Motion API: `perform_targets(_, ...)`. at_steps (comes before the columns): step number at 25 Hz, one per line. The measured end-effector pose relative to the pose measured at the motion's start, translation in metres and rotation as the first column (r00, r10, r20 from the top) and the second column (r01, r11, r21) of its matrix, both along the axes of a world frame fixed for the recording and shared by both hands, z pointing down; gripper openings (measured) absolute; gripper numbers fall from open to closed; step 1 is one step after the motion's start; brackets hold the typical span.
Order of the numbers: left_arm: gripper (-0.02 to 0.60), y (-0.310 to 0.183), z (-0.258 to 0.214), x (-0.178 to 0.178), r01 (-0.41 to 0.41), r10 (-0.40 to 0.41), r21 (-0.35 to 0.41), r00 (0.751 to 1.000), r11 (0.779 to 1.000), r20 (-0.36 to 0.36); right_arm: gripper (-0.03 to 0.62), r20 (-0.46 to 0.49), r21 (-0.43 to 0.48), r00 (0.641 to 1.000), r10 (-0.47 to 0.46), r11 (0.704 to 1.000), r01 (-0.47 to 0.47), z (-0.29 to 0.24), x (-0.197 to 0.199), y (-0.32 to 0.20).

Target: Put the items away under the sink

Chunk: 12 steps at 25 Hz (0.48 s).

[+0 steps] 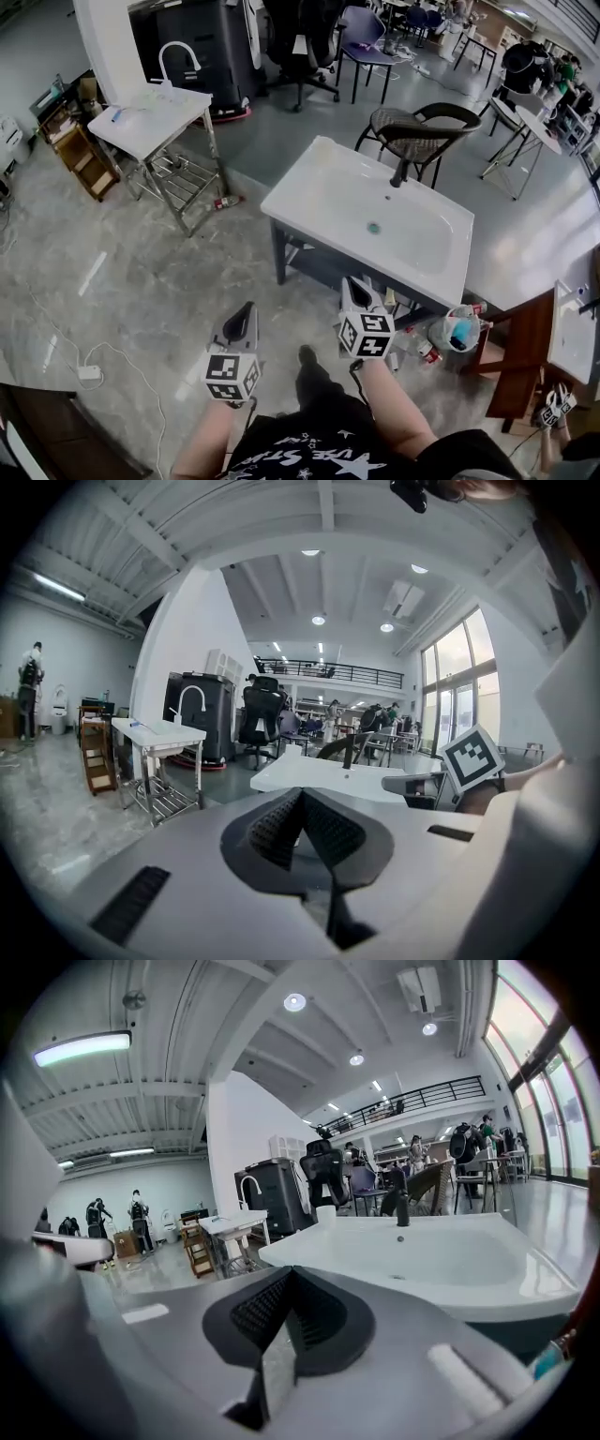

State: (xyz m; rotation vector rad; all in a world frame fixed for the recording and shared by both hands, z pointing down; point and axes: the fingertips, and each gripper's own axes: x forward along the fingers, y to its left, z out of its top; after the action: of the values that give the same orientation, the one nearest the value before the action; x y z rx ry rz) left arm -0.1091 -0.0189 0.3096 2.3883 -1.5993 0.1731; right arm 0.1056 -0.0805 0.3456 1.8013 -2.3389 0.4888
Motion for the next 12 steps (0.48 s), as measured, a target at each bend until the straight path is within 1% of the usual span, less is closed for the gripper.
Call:
perform_targets(3, 0.009, -0.038, -0.002, 0.001, 0.034, -0.034, -0.012, 0.999, 0.999, 0.005, 0.003, 0.022, 0.014, 0.999, -0.022, 1.000, 0.022, -0.010, 0.003, -0.045)
perform_targets(6, 0.009, -0.072, -0.002, 0.010, 0.062, -0.062, -0.017, 0.998, 0.998, 0.003, 0.003, 0.047, 0.005, 0.998, -0.053, 0.999, 0.053, -0.008, 0.009, -0.081)
perform_targets(12, 0.009, -0.126, -0.008, 0.034, 0.058, -0.057, -0.012, 0.998, 0.998, 0.036, 0.003, 0.093, -0.018, 0.994, -0.056, 0.998, 0.058, -0.006, 0.027, -0.133)
